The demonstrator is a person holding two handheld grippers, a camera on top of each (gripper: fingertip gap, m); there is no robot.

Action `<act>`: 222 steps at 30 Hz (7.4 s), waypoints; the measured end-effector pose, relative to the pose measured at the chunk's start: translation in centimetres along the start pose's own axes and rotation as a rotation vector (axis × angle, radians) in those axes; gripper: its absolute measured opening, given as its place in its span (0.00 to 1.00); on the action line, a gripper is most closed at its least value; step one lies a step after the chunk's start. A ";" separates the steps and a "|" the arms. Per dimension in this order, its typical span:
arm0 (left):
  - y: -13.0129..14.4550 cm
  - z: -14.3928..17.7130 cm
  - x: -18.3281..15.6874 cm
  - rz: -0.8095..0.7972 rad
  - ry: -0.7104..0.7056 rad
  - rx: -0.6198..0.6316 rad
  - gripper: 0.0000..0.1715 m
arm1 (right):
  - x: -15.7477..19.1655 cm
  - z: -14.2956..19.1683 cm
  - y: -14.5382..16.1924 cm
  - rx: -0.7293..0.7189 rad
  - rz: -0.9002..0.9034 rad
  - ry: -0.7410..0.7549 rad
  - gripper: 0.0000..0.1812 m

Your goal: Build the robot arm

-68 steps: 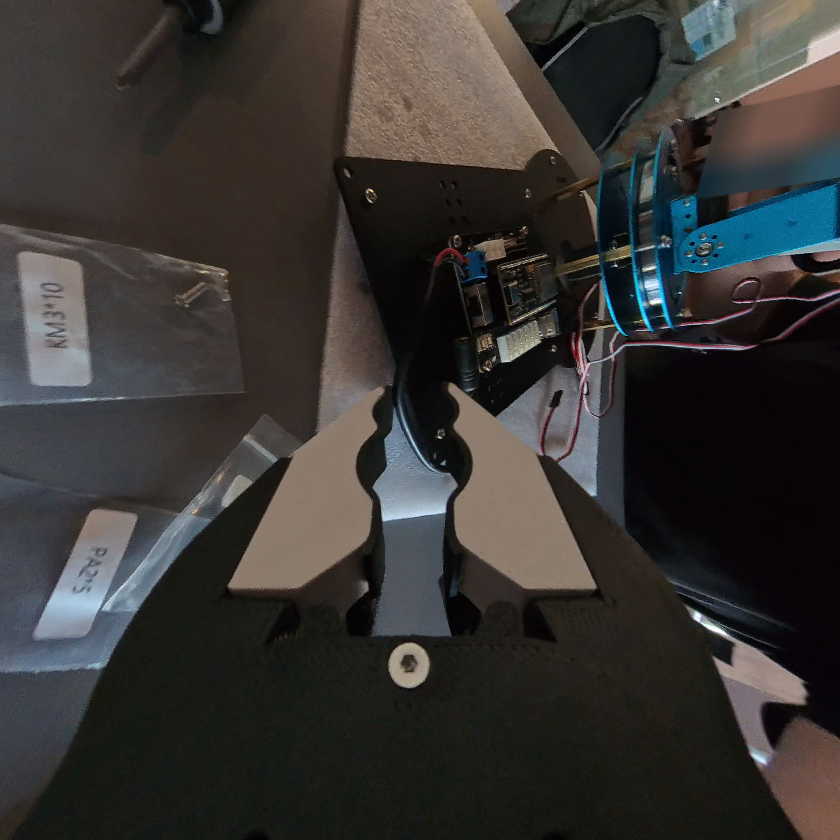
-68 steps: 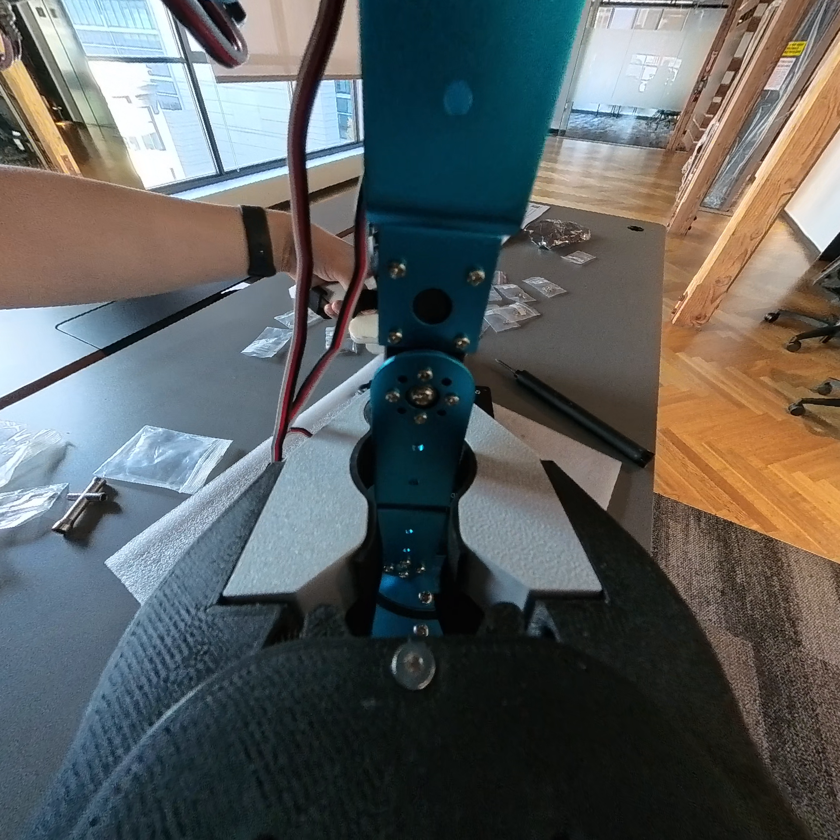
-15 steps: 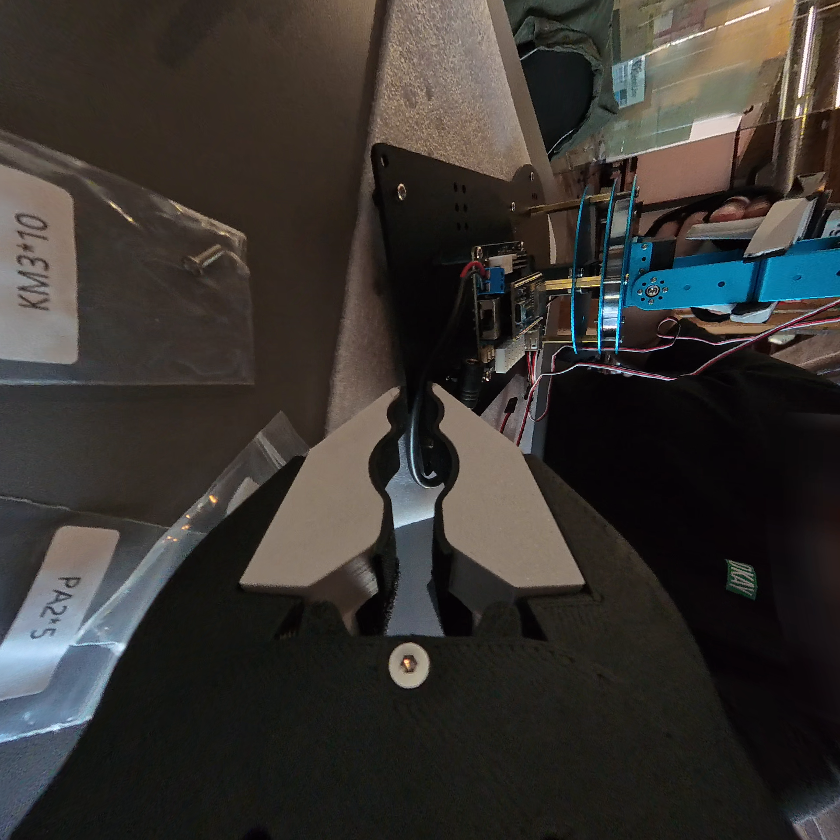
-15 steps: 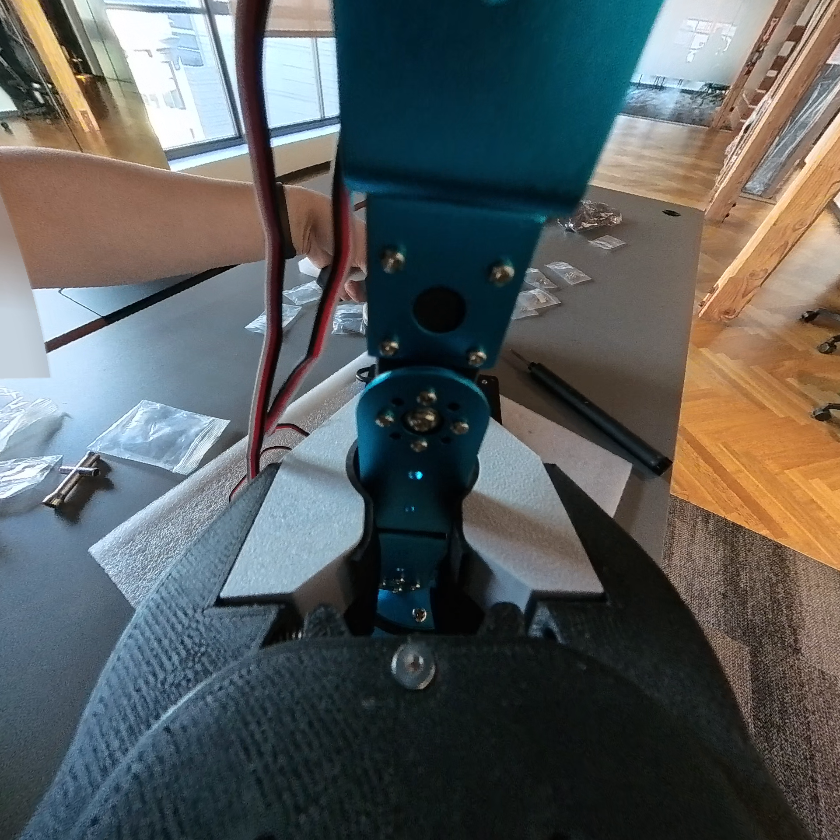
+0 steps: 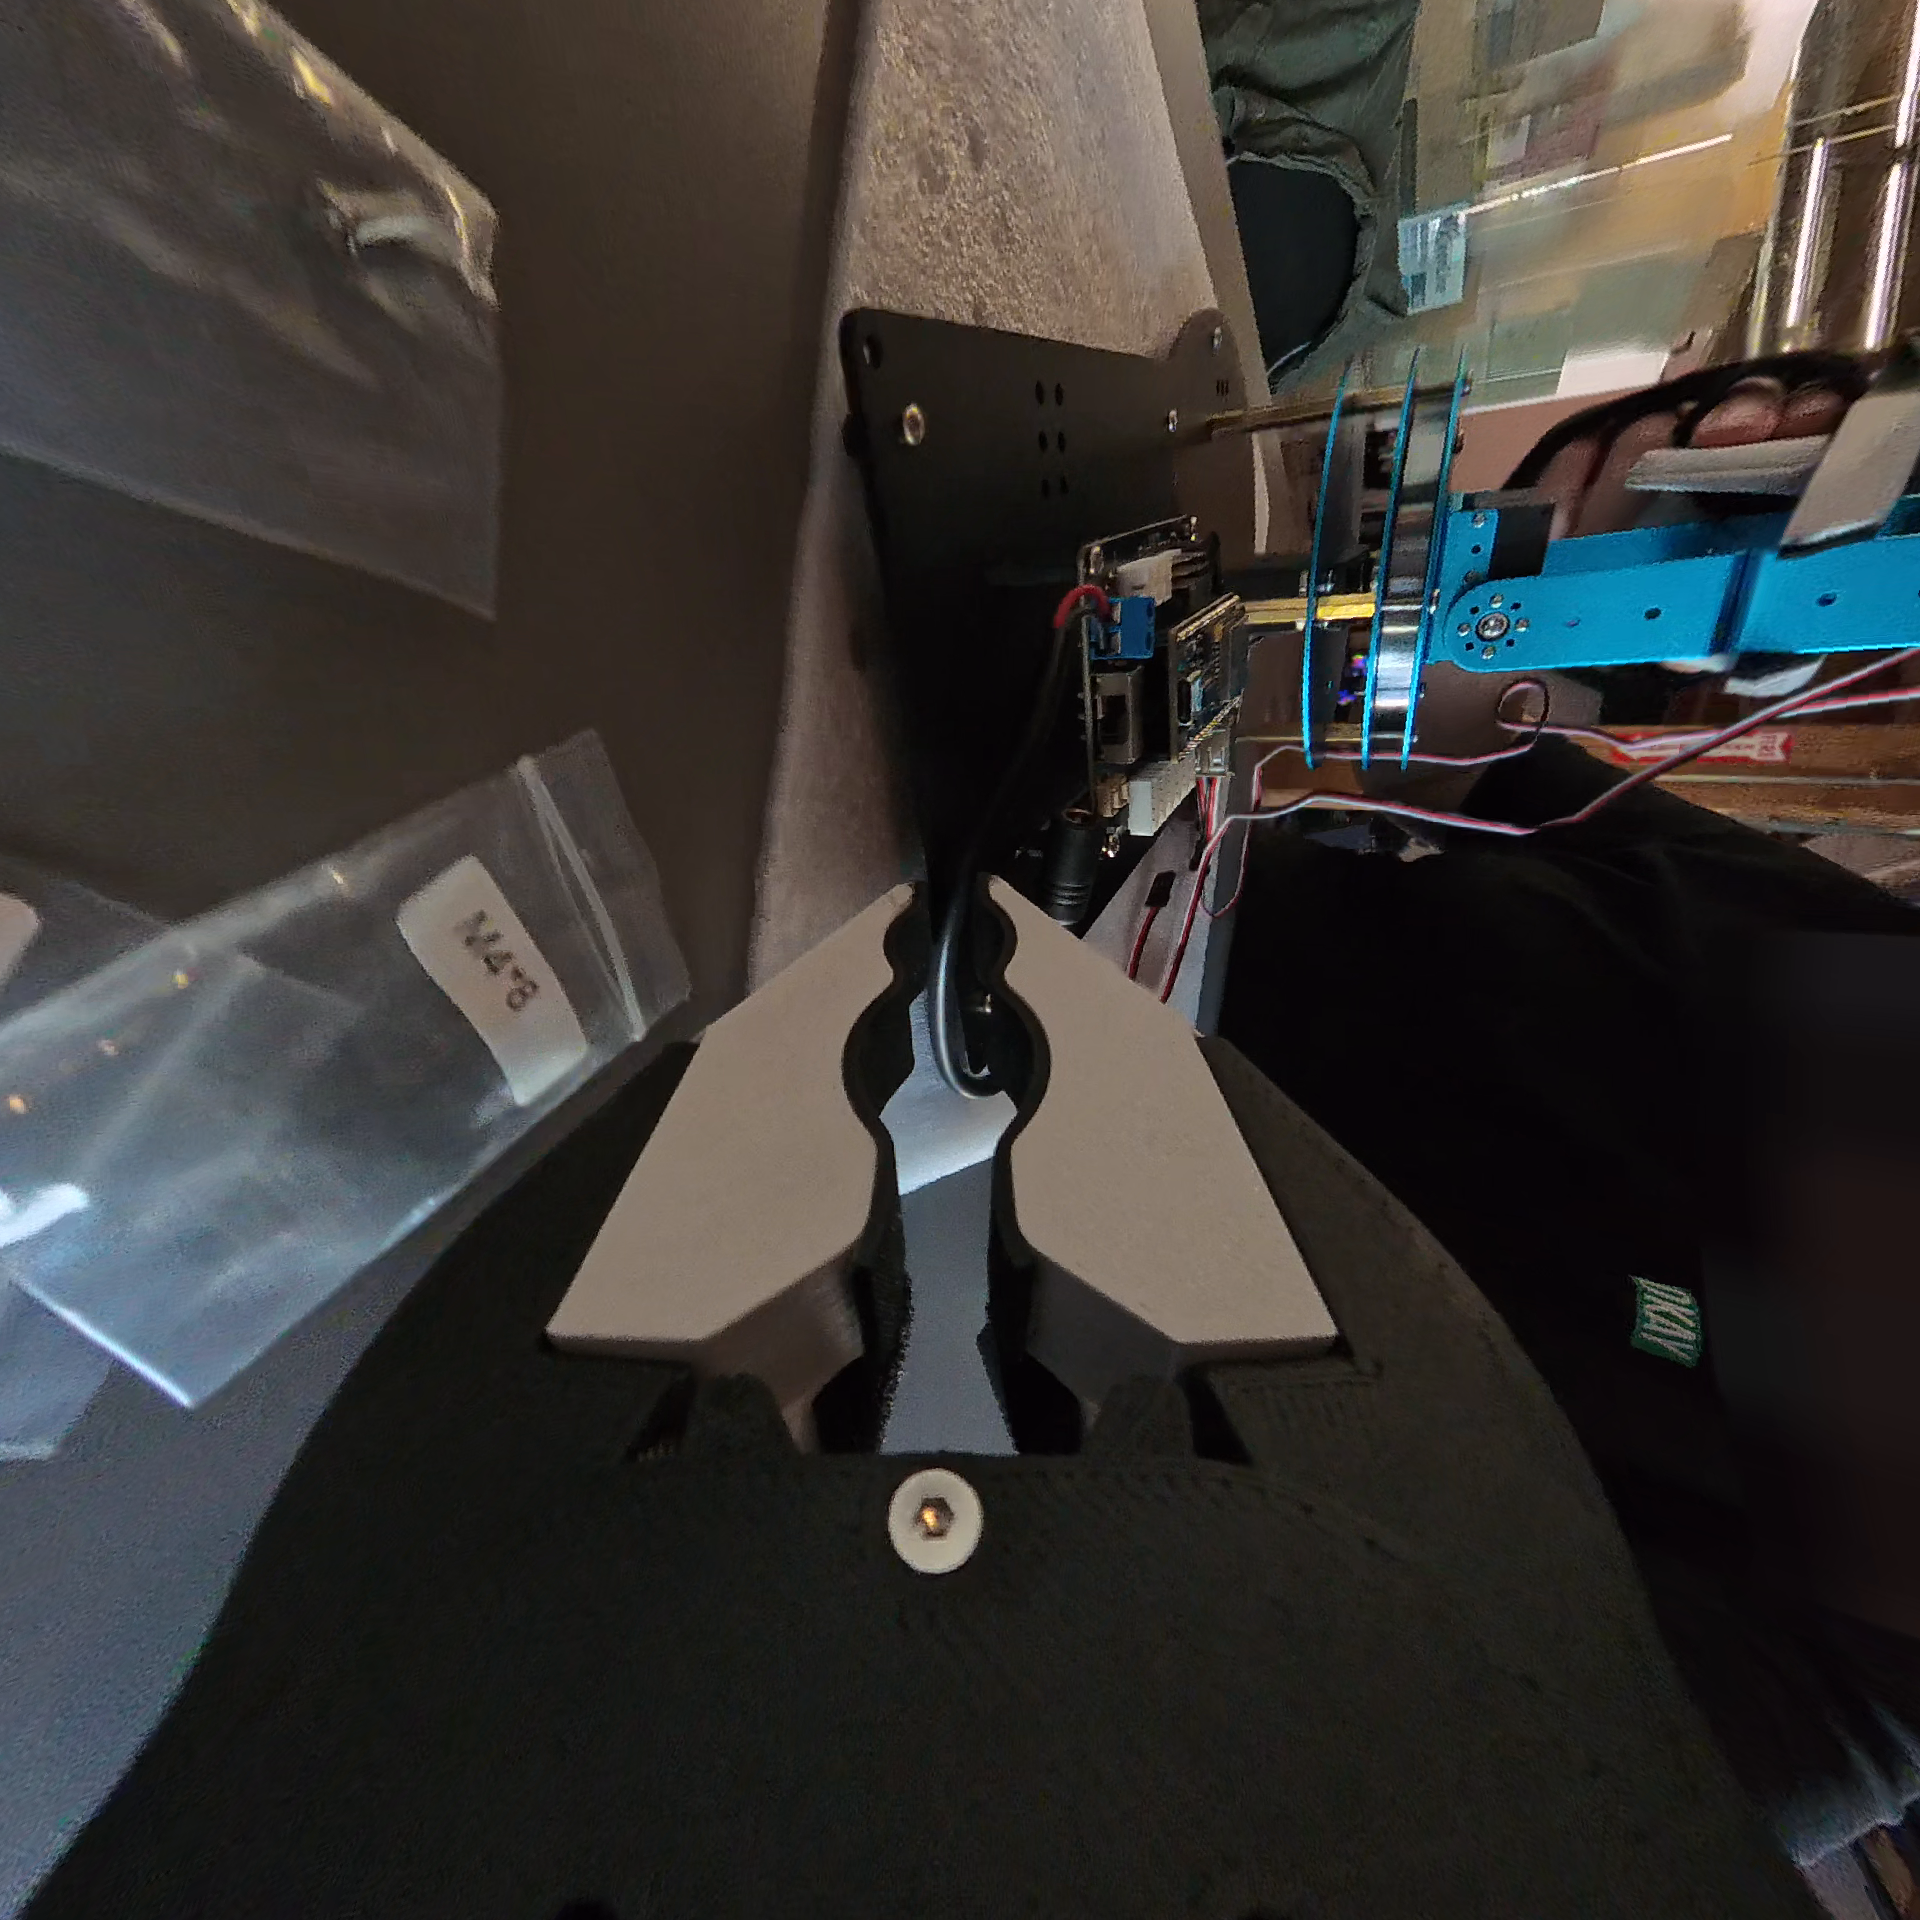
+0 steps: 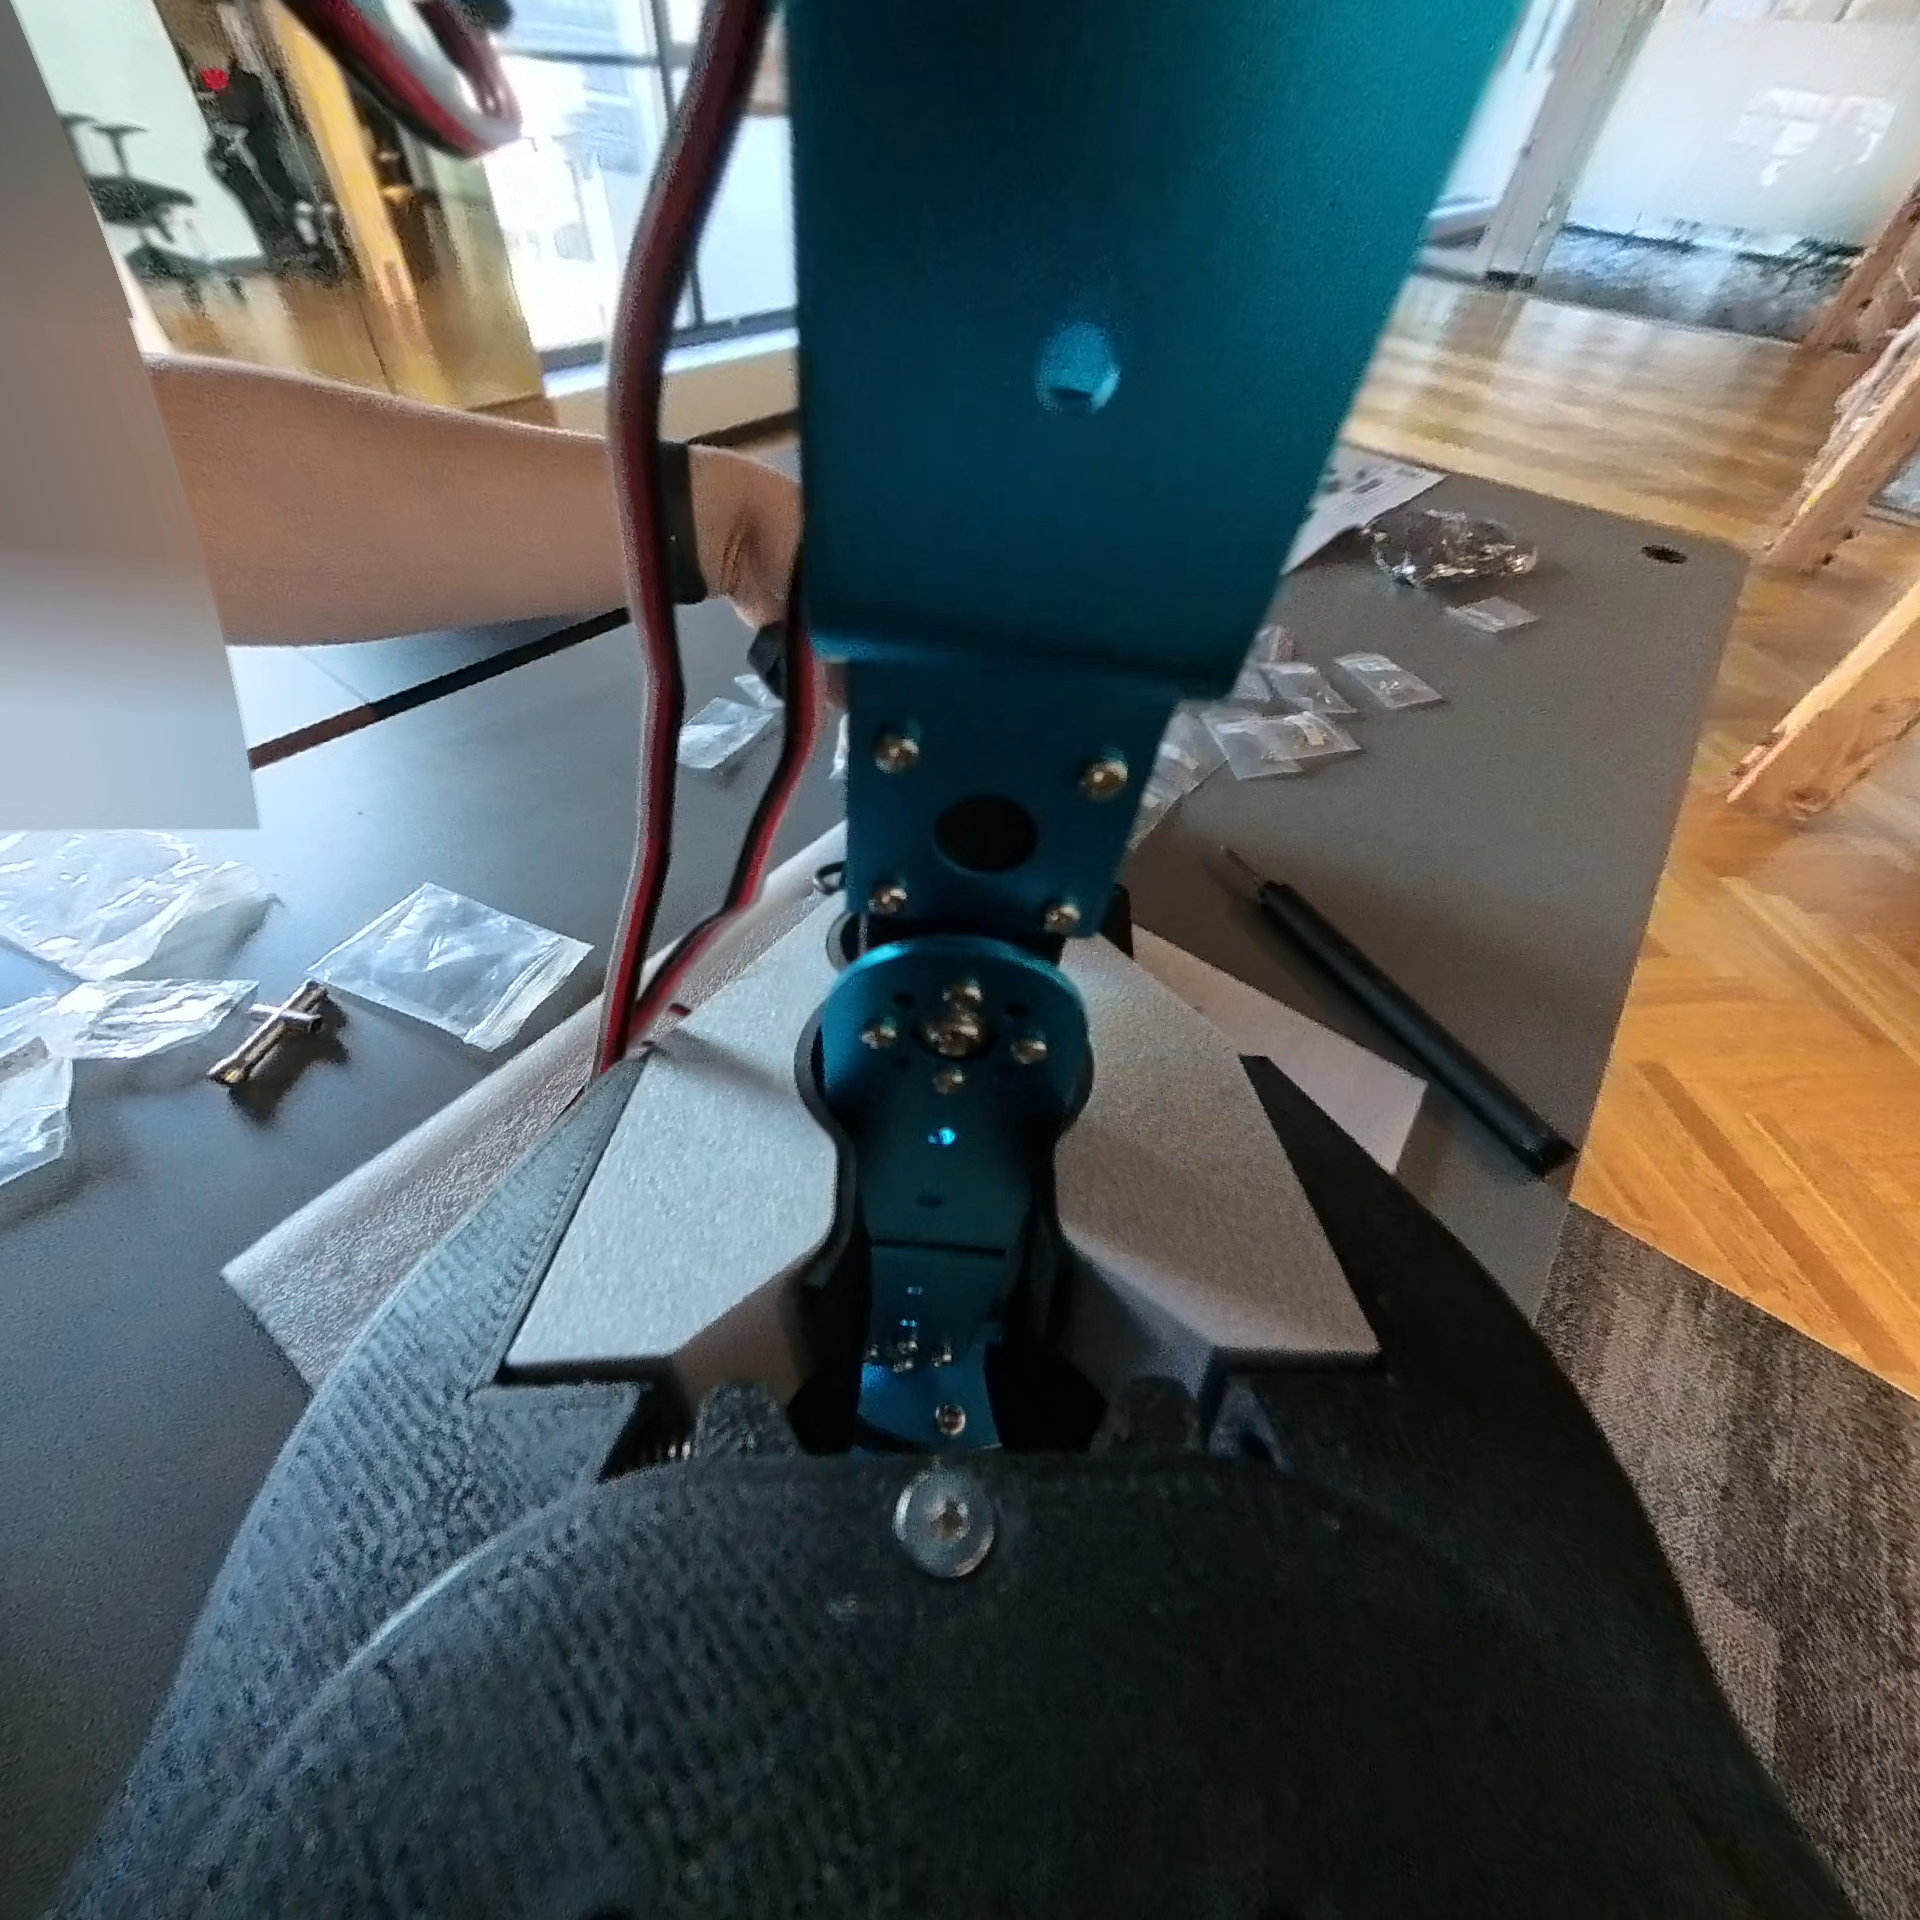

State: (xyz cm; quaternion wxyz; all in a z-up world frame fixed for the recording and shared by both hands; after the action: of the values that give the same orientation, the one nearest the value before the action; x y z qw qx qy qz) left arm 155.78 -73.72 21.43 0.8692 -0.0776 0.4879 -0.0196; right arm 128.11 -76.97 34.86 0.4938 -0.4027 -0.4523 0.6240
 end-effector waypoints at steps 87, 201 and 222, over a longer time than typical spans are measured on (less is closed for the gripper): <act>11.7 -3.2 -3.6 0.171 -0.037 -0.375 0.02 | -2.2 6.4 15.3 0.434 -0.108 -0.025 0.16; 18.7 -7.0 -18.3 -1.238 -0.400 -0.247 0.02 | 17.6 -4.8 3.6 -0.029 -0.158 -0.233 0.08; 19.1 -8.2 -18.5 -1.339 -0.391 -0.186 0.02 | 18.0 -4.7 3.9 -0.048 -0.062 -0.215 0.02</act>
State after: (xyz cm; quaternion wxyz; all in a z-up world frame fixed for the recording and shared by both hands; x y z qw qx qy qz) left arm 138.29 -53.79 29.90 0.7319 -0.4374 0.1696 -0.4943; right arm 128.22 -58.91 28.85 0.4517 -0.3310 -0.5297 0.6370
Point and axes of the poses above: each gripper's, where its closed fingertips meet, z back along the fingers, y out of its underside, x = y × z across the jaws, the point moved 7 cm from there along z, back along the fingers, and after that the axes turned 3 degrees about -y, right-handed, at the moved point
